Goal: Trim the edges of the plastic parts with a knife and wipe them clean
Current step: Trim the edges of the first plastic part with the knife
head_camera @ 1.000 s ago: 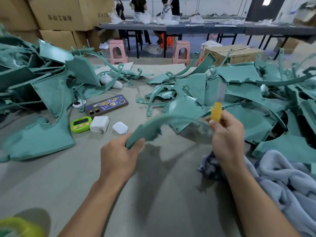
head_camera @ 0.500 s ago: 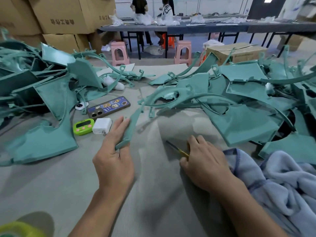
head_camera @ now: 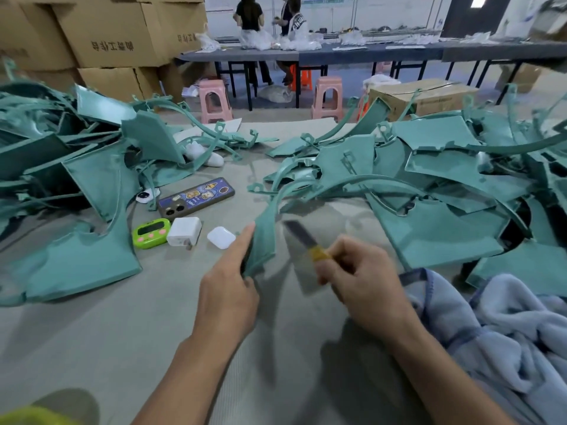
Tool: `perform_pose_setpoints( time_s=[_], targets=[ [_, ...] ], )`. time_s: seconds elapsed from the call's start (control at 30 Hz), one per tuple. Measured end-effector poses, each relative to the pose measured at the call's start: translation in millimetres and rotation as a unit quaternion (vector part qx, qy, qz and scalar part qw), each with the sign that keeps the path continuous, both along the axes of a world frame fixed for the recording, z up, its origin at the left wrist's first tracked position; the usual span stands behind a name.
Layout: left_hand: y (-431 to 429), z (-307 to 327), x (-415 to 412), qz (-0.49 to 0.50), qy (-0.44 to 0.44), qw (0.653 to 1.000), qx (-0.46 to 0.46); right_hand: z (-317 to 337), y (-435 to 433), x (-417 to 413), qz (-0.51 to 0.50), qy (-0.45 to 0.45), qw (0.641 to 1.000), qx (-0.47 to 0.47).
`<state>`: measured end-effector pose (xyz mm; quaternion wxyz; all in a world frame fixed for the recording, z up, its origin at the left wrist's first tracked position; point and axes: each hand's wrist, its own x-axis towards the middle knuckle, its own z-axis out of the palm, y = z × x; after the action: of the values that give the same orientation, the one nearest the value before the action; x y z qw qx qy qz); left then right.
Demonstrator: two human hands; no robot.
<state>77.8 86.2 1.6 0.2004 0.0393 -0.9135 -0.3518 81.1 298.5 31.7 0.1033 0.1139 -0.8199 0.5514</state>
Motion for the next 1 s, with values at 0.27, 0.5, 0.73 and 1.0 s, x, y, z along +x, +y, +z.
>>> perform_pose_setpoints(
  time_s=[0.27, 0.5, 0.73, 1.0],
  targets=[
    [-6, -1, -1, -0.049, 0.014, 0.999, 0.003, -9, -1, -6, 0.031, 0.006, 0.999, 0.010],
    [-5, 9, 11, 0.072, 0.136, 0.965, 0.214, -7, 7, -17, -0.039, 0.019, 0.997, -0.071],
    [5, 12, 14, 0.039, 0.126, 0.964, 0.229, -22, 19, -64, -0.042, -0.116, 0.992, -0.020],
    [-9, 11, 4, -0.024, 0.028, 0.994, 0.107, -17, 32, -66, -0.256, 0.024, 0.951, -0.170]
  ],
)
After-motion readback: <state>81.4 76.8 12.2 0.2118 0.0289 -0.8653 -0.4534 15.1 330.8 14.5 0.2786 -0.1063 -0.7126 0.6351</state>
